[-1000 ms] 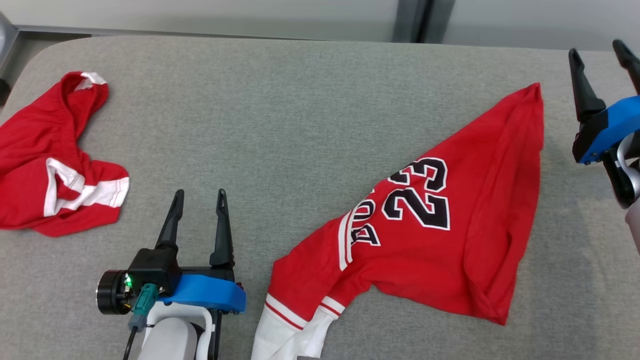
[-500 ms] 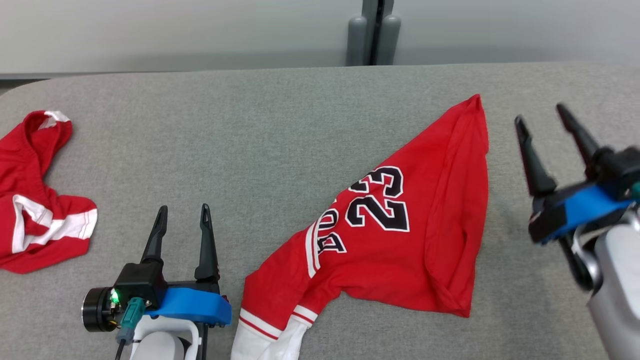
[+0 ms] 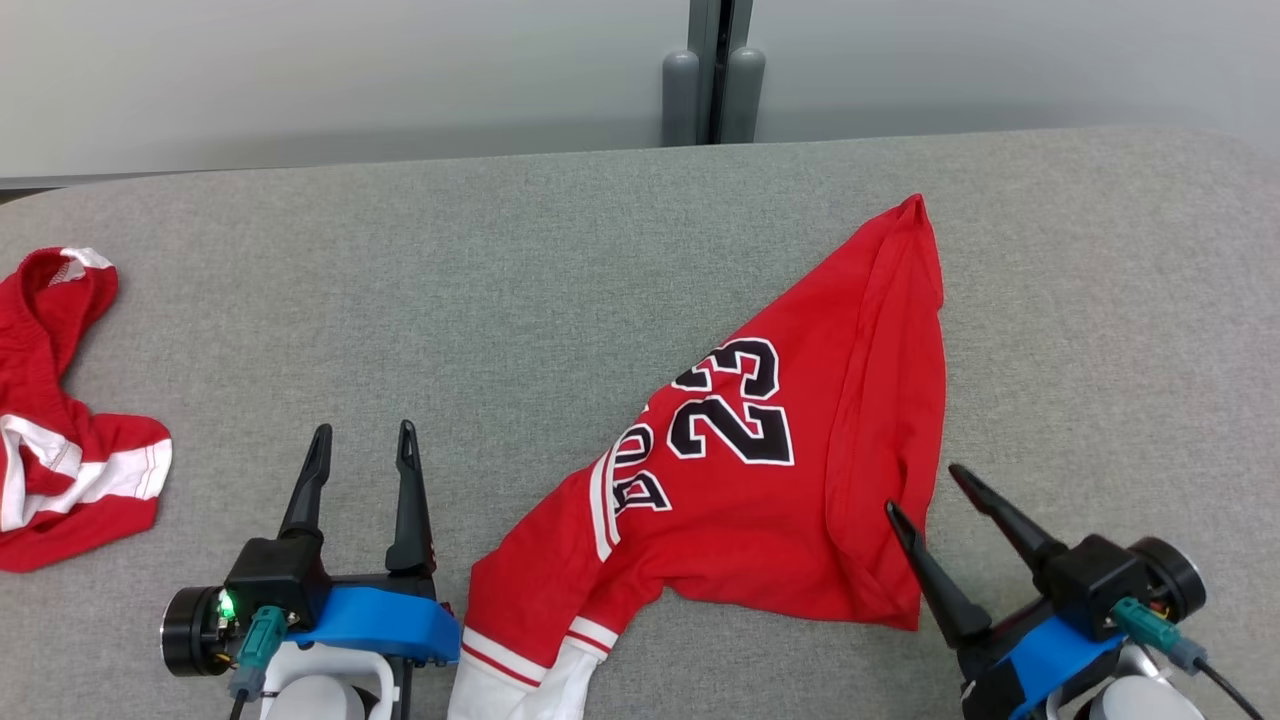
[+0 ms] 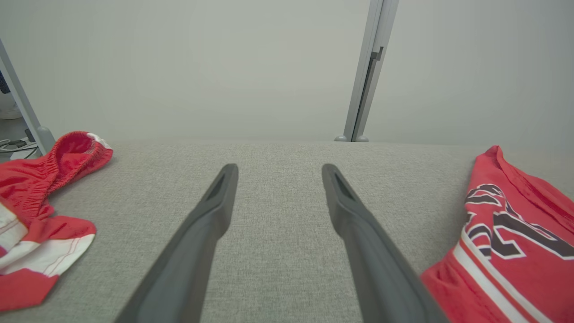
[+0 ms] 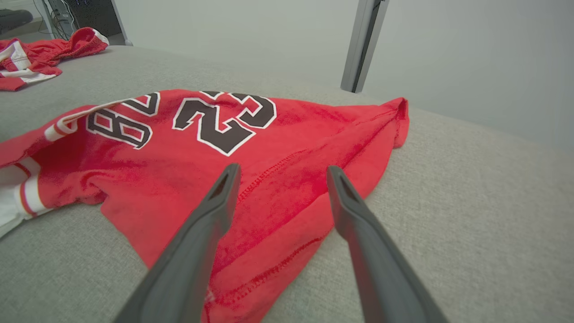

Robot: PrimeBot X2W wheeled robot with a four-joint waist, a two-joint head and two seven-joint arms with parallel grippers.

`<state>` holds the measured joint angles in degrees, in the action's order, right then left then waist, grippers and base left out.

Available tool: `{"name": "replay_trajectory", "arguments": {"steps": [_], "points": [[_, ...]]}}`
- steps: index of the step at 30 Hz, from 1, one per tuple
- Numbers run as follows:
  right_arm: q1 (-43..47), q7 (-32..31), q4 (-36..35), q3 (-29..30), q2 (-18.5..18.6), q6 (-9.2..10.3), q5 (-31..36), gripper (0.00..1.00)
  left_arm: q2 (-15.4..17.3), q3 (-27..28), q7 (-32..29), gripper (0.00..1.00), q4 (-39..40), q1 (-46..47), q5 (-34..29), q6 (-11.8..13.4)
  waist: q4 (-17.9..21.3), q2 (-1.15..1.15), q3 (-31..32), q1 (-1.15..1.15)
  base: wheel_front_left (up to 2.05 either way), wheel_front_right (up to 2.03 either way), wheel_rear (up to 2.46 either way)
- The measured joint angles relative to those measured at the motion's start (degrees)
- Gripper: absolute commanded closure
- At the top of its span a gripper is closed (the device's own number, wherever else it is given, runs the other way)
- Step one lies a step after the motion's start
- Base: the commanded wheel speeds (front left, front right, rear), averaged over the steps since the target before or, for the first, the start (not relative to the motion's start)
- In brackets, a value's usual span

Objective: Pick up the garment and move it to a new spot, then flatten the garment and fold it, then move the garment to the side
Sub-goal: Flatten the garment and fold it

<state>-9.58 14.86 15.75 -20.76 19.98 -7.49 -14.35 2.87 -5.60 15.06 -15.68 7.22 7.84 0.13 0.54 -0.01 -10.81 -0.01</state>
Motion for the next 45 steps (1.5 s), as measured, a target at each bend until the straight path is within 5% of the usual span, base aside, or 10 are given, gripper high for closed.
{"name": "replay_trajectory", "arguments": {"steps": [15,18,36,38,39,45], "points": [[1.1,-0.9,6.8,-7.8,0.4,0.00,-1.0,0.00,0.0,-1.1,0.0,0.00,-0.1,0.3,0.6,0.0,-2.2,0.00,-1.3,0.01,0.00,0.00,0.00],[0.8,-0.9,8.2,-8.2,0.4,0.00,-1.6,1.00,0.0,-1.1,0.0,0.00,-0.1,0.3,0.6,0.1,-2.3,0.00,-1.3,0.01,0.00,0.00,0.00],[10.3,0.2,3.6,7.7,-0.1,0.00,-5.5,1.00,0.0,-1.1,0.0,0.00,-0.6,-0.5,0.6,0.0,2.2,0.01,0.9,0.00,0.00,0.00,0.00],[11.4,0.2,3.9,8.1,-0.7,0.00,-6.5,0.65,0.0,-1.0,0.0,0.00,-0.6,-0.5,0.7,0.0,2.6,0.01,0.9,0.00,0.00,0.00,0.00],[11.8,0.2,4.4,8.3,-0.9,0.00,-7.1,0.00,0.0,-1.0,0.0,0.00,-0.6,-0.5,0.7,0.0,2.7,0.01,0.9,0.01,0.00,0.00,0.00],[12.2,0.2,4.7,12.3,-2.8,0.00,-7.3,0.00,0.0,-0.8,0.0,0.00,-0.7,-0.7,0.6,-0.2,2.9,0.01,1.1,0.00,0.00,0.00,0.00]]}}
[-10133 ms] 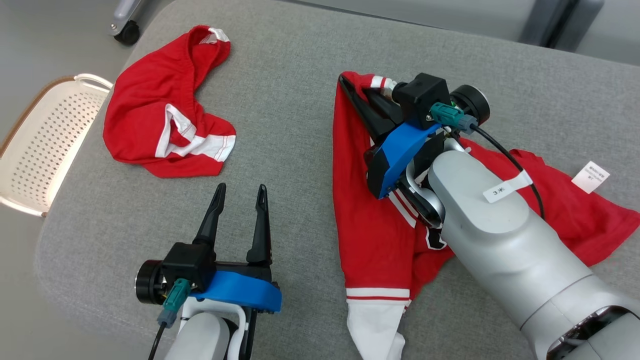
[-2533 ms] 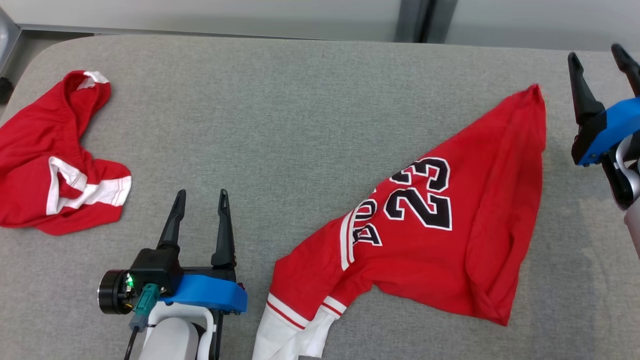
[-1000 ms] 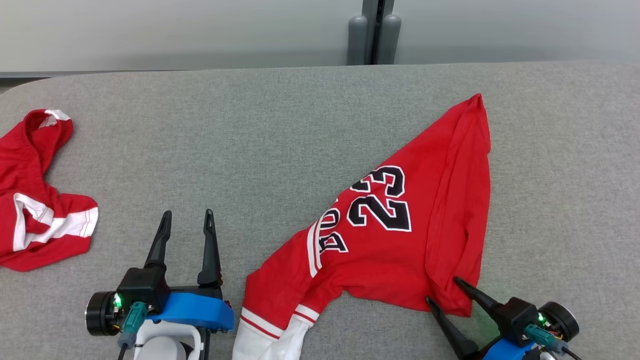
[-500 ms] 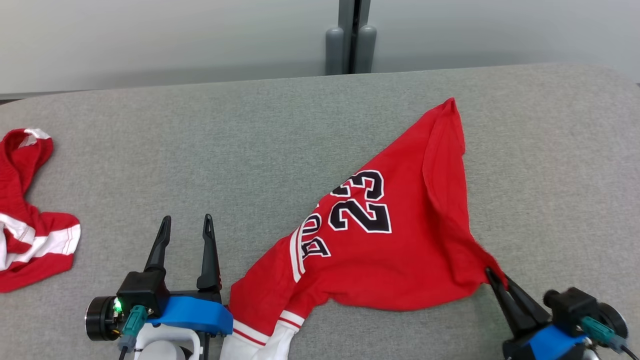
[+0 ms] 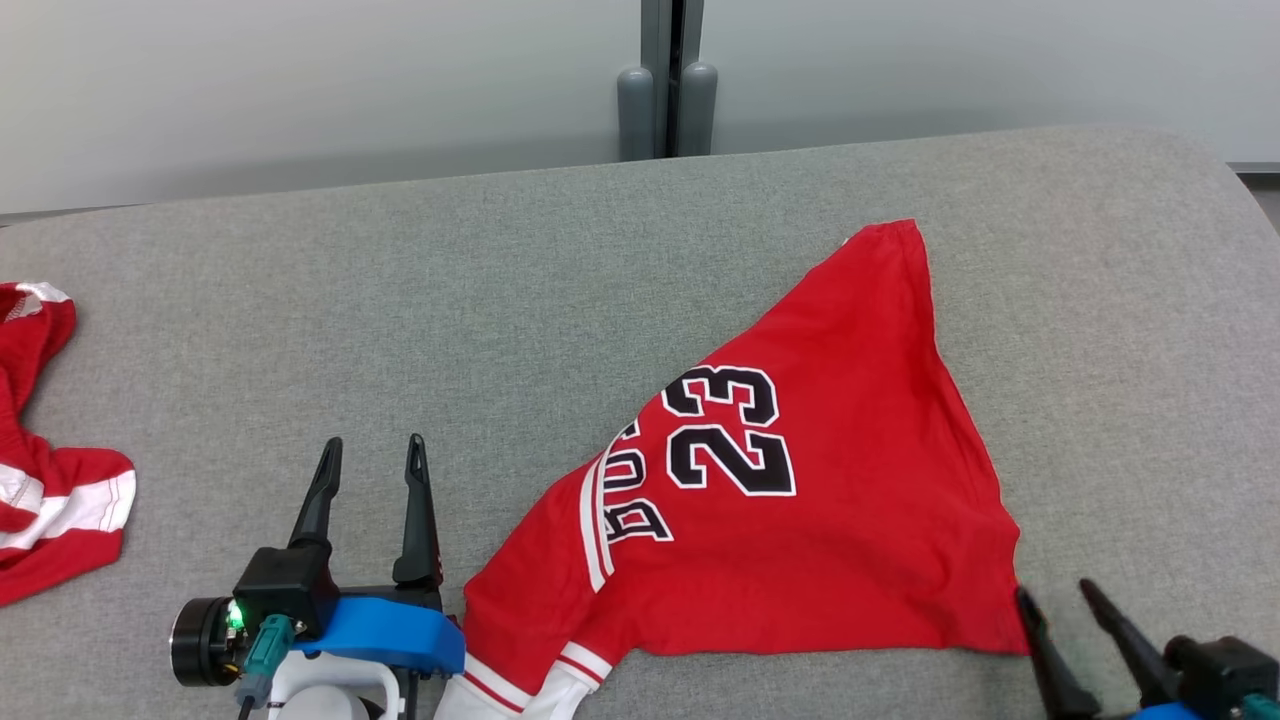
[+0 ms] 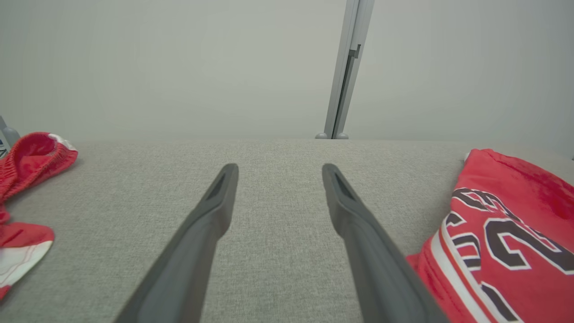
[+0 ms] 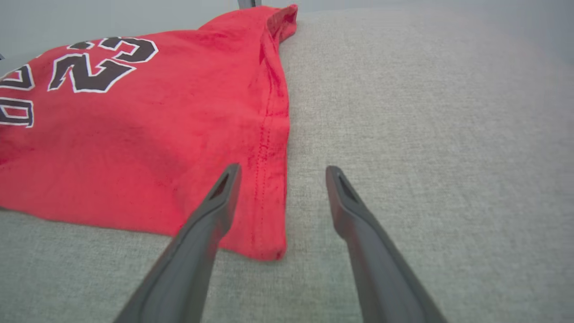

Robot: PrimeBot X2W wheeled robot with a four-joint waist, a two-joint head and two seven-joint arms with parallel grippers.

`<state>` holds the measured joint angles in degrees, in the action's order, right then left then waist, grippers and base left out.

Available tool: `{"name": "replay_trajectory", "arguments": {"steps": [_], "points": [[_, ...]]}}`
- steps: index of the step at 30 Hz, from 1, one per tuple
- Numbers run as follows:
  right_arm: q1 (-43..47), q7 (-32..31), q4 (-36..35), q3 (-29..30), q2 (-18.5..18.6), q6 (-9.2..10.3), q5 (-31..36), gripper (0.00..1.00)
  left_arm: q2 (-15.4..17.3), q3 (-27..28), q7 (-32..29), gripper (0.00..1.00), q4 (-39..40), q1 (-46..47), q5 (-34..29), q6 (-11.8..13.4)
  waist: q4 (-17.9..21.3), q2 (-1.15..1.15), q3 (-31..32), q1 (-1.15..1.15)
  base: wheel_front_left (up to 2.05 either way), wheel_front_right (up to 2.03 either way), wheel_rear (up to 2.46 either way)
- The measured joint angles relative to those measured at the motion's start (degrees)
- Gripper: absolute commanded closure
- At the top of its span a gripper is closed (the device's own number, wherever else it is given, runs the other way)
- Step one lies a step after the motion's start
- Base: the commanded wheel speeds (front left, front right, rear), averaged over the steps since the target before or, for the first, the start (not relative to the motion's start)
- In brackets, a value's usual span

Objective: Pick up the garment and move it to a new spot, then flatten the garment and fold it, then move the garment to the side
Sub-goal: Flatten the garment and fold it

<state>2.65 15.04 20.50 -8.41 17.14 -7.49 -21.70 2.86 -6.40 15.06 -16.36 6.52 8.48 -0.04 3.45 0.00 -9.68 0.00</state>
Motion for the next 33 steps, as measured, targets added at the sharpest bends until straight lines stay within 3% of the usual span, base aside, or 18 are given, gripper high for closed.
{"name": "replay_trajectory", "arguments": {"steps": [8,17,28,33], "points": [[-0.3,0.0,-9.2,9.0,-4.7,0.00,4.2,0.00,0.0,0.8,0.0,0.00,0.0,-0.5,-0.6,-0.4,-0.3,0.00,0.7,0.00,0.00,0.00,0.00],[-2.6,0.0,-19.6,9.0,-10.3,0.00,8.0,0.00,0.0,1.3,0.0,0.00,-0.1,-0.8,-1.3,-1.0,-1.3,0.00,1.6,0.00,0.00,0.00,0.00],[-3.6,0.0,-17.0,6.7,-12.8,0.00,10.3,0.00,0.0,-0.3,0.0,0.00,0.1,-1.3,-1.5,-0.9,-2.8,0.00,1.7,0.00,0.00,0.00,0.00],[-3.7,0.0,-15.9,7.2,-12.9,0.00,10.6,0.00,0.0,-4.2,0.0,0.00,0.0,-1.4,-2.9,-2.2,-2.7,0.00,1.9,0.00,0.00,0.00,0.00]]}}
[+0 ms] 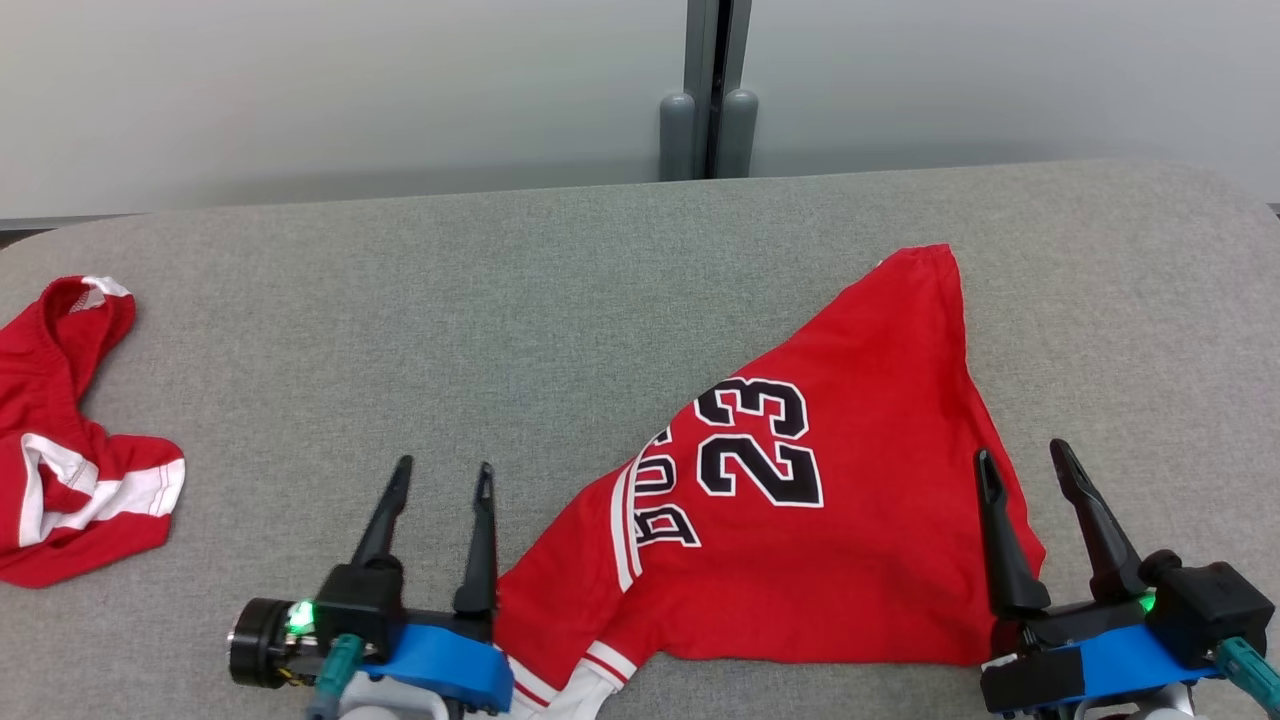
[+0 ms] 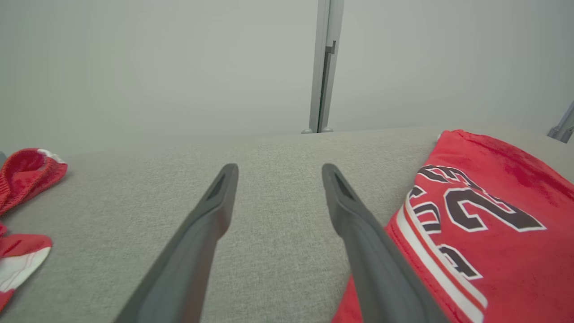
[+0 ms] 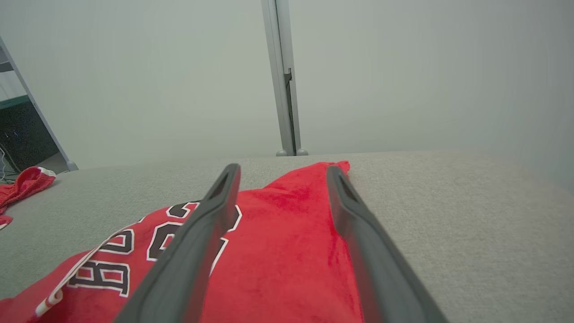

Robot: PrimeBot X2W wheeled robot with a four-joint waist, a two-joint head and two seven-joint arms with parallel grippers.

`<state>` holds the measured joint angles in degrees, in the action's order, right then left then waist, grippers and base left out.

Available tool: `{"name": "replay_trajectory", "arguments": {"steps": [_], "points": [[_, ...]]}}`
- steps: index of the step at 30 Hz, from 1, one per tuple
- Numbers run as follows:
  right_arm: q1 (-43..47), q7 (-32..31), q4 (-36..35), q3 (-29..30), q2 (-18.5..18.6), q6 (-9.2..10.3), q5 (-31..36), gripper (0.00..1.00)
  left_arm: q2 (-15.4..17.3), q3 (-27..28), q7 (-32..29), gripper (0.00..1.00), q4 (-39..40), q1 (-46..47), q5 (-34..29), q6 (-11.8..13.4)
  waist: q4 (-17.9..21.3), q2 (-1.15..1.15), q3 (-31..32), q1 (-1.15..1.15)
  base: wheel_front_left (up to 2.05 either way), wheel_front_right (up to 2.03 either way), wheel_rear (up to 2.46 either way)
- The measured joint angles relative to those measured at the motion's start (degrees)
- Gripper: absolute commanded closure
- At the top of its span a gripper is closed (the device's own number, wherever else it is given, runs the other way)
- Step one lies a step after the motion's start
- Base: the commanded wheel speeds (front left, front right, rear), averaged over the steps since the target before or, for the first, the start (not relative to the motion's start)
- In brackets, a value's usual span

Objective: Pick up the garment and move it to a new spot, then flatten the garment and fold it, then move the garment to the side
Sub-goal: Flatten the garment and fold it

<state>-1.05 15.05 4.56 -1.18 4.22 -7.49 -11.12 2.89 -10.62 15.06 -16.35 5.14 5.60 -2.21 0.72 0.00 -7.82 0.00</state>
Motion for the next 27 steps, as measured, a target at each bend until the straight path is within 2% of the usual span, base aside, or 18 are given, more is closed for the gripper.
{"name": "replay_trajectory", "arguments": {"steps": [8,13,19,27], "points": [[-0.6,0.0,0.8,-0.1,-0.1,0.00,0.4,0.00,0.0,-11.6,0.0,0.00,-3.6,1.6,-4.3,-2.7,0.8,0.00,0.0,0.00,0.00,0.00,0.00],[-0.7,0.0,1.0,-0.3,-0.3,0.00,0.4,0.00,0.2,-16.0,0.0,0.00,-8.6,3.0,-7.2,-3.1,1.8,0.00,-0.4,0.00,0.00,0.00,0.00],[-0.8,0.0,1.1,-0.1,-0.3,0.00,0.4,0.00,1.5,-18.3,0.0,0.00,-13.6,4.8,-10.3,-1.2,3.1,0.00,-0.8,0.00,0.00,0.00,0.00],[-0.9,0.0,1.1,0.0,-0.3,0.00,0.4,0.00,3.0,-19.4,0.0,0.00,-17.4,6.8,-10.7,1.8,4.0,0.00,-1.1,0.00,0.00,0.00,0.00]]}}
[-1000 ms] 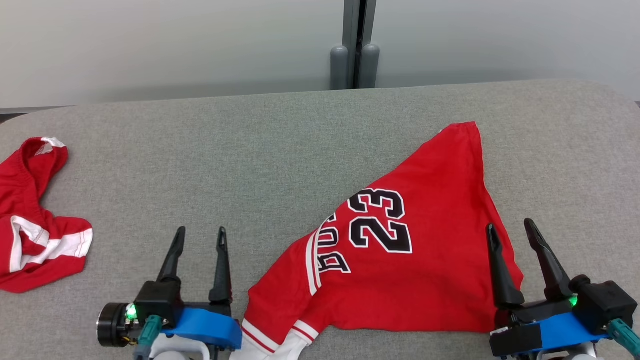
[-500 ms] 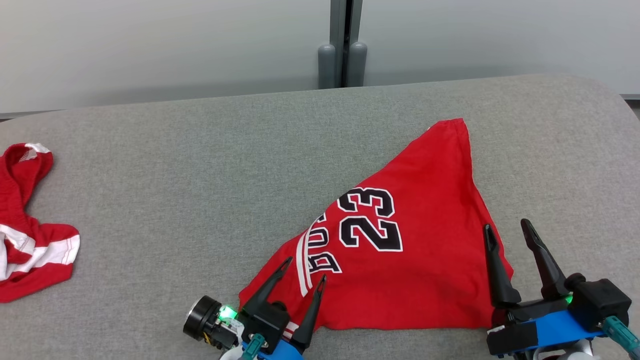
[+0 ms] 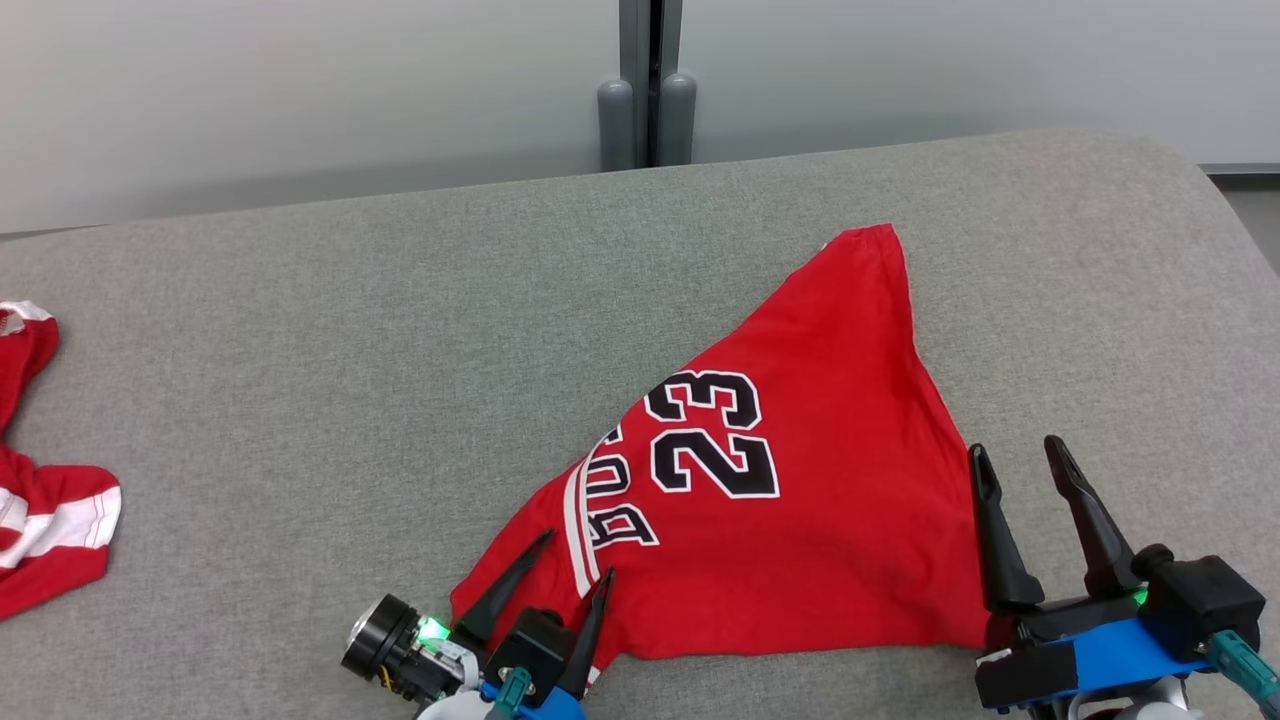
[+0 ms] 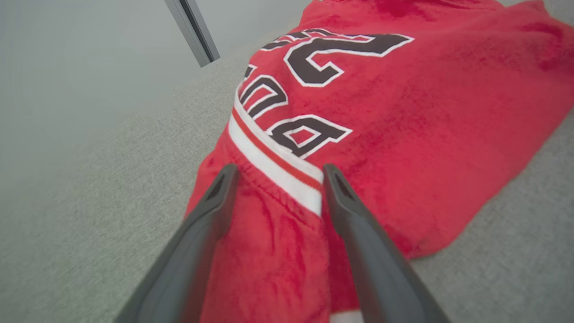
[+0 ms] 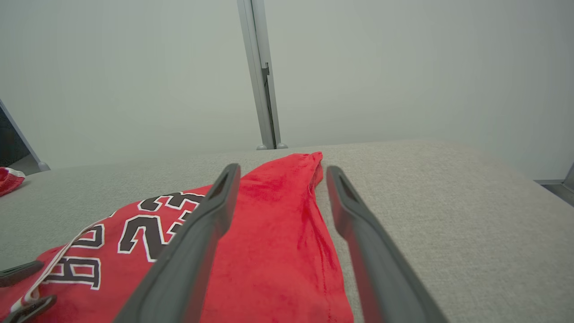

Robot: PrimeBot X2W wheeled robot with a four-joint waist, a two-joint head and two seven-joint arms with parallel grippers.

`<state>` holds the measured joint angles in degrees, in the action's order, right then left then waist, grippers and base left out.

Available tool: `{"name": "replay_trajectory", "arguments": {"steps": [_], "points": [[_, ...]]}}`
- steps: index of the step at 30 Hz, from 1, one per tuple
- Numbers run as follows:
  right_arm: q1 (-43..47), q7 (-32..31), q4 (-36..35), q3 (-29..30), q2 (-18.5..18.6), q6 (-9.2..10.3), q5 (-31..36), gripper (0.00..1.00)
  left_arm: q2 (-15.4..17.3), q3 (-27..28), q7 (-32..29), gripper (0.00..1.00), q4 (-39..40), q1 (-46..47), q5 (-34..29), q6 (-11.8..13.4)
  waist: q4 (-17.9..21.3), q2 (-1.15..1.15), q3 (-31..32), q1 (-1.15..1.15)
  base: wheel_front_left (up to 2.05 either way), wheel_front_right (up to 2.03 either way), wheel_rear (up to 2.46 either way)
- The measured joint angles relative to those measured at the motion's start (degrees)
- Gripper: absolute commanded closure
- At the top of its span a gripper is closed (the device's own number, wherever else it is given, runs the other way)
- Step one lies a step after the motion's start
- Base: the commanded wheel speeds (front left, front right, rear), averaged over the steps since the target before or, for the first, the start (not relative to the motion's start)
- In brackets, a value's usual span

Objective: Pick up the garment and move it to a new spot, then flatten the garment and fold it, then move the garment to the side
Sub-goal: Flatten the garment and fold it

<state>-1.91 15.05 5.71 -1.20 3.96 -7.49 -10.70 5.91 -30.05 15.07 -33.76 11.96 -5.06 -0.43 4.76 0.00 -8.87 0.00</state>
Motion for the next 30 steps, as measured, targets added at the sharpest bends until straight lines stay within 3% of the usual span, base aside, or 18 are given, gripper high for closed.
{"name": "replay_trajectory", "arguments": {"steps": [5,6,7,8,9,17,30], "points": [[0.0,0.0,0.0,-0.1,0.0,0.00,0.2,0.00,0.2,0.0,0.0,0.00,-1.3,1.0,1.8,0.2,0.1,0.00,-0.1,0.00,0.00,0.00,0.00],[0.0,0.0,0.0,-0.1,0.0,0.00,0.2,0.00,0.2,0.1,0.0,0.22,-1.2,1.2,2.2,0.2,0.1,0.00,-0.1,0.00,0.00,0.00,0.00],[0.0,0.0,0.0,0.0,0.0,0.00,0.2,0.00,0.1,0.3,0.0,0.63,-0.7,1.3,2.8,0.2,0.1,0.00,-0.1,0.00,0.00,0.00,0.00],[0.0,0.0,-0.1,0.0,0.0,0.00,0.2,0.00,-0.1,0.7,0.0,0.93,-0.4,1.3,3.6,0.1,0.0,0.00,0.0,0.00,0.00,0.00,0.00],[0.0,0.0,-0.2,0.1,0.0,0.00,0.2,0.00,-0.1,0.8,0.0,1.00,0.0,1.4,3.8,0.1,-0.1,0.00,0.0,0.00,0.00,0.00,0.00],[0.2,0.0,-0.2,0.9,0.0,0.00,0.1,0.00,-0.1,5.6,0.0,1.00,5.7,1.6,8.8,0.2,-2.0,0.00,0.2,0.00,0.00,0.00,0.00],[-1.1,0.0,2.1,2.6,0.6,0.00,-0.5,0.00,4.9,17.7,0.0,1.00,8.4,2.0,12.9,1.9,-2.1,0.00,-1.3,0.00,0.00,0.00,0.00]]}}
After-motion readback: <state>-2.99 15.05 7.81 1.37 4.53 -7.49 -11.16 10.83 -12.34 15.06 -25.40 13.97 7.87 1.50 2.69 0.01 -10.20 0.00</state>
